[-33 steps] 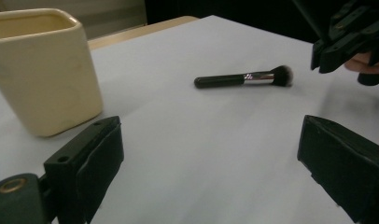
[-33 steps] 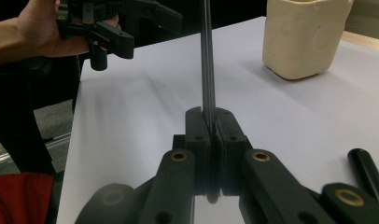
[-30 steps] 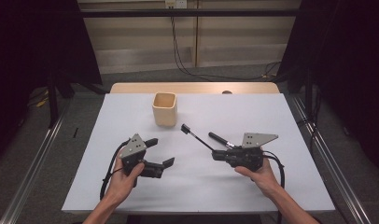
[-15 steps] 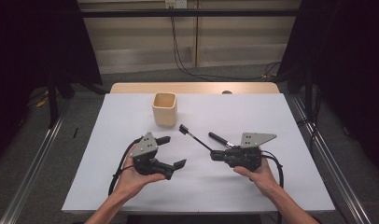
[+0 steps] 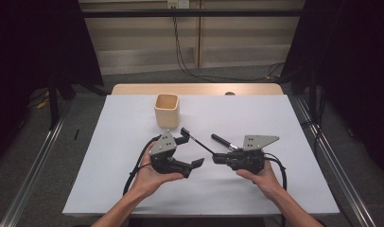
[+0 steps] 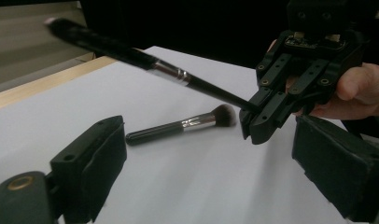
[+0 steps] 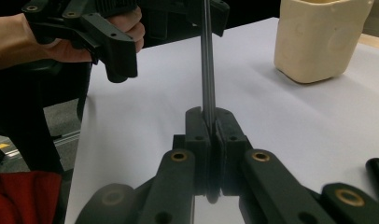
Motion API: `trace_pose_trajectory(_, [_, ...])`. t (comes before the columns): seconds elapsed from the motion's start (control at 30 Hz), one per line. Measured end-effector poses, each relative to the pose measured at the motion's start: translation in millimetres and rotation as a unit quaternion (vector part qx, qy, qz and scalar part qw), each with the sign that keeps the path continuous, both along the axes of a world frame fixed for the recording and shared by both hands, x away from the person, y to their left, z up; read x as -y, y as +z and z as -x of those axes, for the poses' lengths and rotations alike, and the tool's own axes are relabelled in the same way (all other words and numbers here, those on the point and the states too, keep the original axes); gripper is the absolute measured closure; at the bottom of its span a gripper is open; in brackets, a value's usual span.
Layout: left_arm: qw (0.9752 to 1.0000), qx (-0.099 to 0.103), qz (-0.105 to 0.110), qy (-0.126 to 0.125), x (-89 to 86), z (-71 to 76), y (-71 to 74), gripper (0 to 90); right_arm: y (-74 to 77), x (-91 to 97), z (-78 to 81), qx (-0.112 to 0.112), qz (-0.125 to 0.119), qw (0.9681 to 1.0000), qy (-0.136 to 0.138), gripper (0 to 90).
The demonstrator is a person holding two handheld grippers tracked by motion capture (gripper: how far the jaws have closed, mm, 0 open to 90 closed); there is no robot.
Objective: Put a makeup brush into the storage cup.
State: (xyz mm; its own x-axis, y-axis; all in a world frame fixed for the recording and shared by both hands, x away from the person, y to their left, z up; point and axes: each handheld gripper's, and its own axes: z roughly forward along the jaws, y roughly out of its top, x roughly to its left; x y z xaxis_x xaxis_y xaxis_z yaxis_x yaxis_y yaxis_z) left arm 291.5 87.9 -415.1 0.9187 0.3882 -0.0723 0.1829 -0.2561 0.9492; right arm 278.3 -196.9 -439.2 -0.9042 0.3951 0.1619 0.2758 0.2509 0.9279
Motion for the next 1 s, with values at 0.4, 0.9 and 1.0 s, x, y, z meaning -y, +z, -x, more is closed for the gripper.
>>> trace_pose_trajectory(0.4, [0.9991, -0.018, 0.039, 0.007, 4.2, -6.5, 3.3, 31.5, -1.5, -1.1, 0.4, -0.004, 0.002, 1.0000, 0.005, 86.1])
trace_pose_trajectory(0.9, [0.9955, -0.057, 0.075, 0.008, -3.0, -10.7, 0.7, 60.0, -4.8, -1.6, -0.4, -0.006, 0.008, 0.9999, 0.005, 86.0])
trace_pose_trajectory(1.0, [0.9946, -0.065, 0.081, 0.007, -5.5, -12.3, 0.2, 66.5, -5.5, -2.6, -0.3, -0.007, 0.007, 0.9999, 0.007, 86.1])
